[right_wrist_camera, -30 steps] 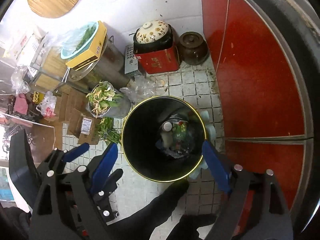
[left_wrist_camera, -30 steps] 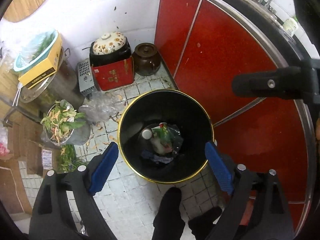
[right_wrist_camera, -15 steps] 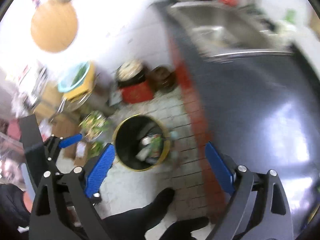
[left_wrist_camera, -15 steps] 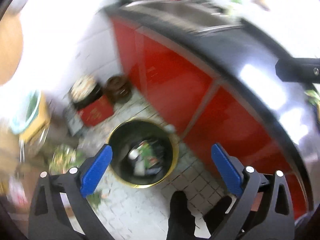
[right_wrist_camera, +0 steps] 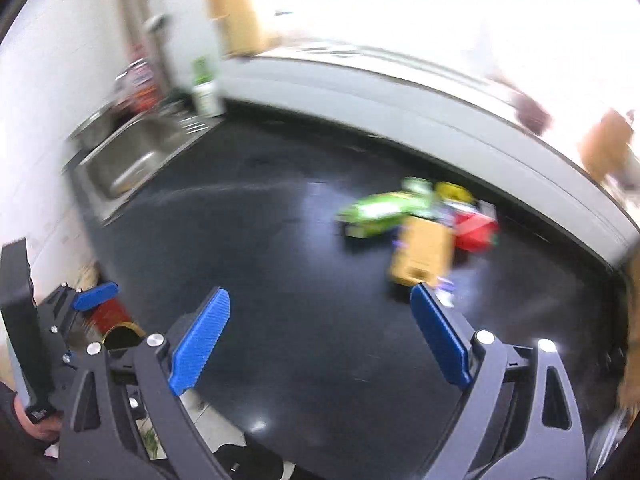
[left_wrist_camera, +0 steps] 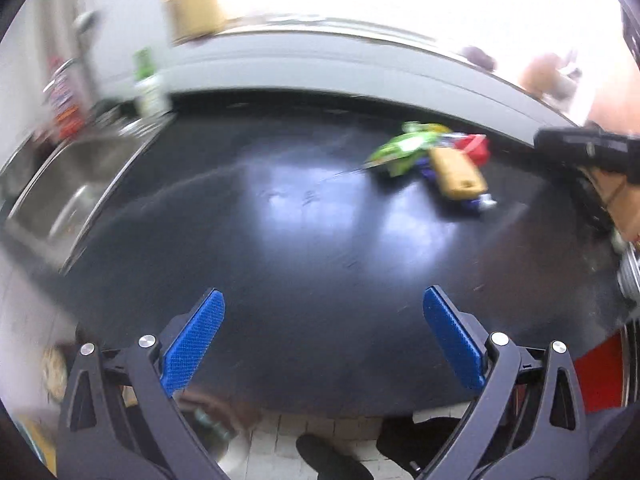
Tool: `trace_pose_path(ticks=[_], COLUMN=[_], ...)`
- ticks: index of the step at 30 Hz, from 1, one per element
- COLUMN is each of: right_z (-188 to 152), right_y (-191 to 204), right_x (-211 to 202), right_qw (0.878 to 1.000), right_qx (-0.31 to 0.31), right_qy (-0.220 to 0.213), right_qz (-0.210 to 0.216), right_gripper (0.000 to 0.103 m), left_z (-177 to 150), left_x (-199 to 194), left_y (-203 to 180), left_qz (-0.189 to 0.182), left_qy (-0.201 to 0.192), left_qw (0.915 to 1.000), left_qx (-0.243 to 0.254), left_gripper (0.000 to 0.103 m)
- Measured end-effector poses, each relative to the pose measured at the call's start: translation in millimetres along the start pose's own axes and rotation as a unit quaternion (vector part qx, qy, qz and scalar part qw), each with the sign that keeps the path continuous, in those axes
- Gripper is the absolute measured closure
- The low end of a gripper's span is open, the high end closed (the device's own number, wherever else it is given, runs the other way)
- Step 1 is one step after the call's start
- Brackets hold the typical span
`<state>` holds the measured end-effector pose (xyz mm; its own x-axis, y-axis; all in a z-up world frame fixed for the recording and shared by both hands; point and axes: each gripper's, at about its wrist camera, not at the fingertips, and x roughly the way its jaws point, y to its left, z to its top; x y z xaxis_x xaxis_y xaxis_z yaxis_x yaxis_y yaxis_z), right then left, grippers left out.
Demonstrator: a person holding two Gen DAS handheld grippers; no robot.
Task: Collect trash
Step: 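Swing both open tools back over the countertop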
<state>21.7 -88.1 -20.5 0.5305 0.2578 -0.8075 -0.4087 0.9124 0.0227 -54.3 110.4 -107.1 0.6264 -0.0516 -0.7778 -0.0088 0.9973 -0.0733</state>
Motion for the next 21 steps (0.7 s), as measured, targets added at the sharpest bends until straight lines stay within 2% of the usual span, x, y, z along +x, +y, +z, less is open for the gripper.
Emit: trace_pose_path(ticks=[3, 9, 21], right_z=[-14, -27, -12], right_y=[-38, -72, -103], right_x=[-10, -12, 17], right_qw=[0.999, 0.997, 0.996], right_qx=[0.043, 0.08, 0.088], right_qy=[-0.001, 0.004, 0.008], right_qz=[-0.017, -0.021, -0.016], right_gripper=[0.014, 0.014, 0.014], left_z=[24, 40, 61], left_x=[12, 21, 57], left_y=[-35, -80, -88], left_qz=[-0.022, -0.037, -0.023], left_qy=[0.001, -0.001, 0.018], left_qw=[0.9991, 0.9959, 0.9943], left_qx=[0.035, 0.082, 0.102], left_gripper=[0.007, 0.007, 0.007])
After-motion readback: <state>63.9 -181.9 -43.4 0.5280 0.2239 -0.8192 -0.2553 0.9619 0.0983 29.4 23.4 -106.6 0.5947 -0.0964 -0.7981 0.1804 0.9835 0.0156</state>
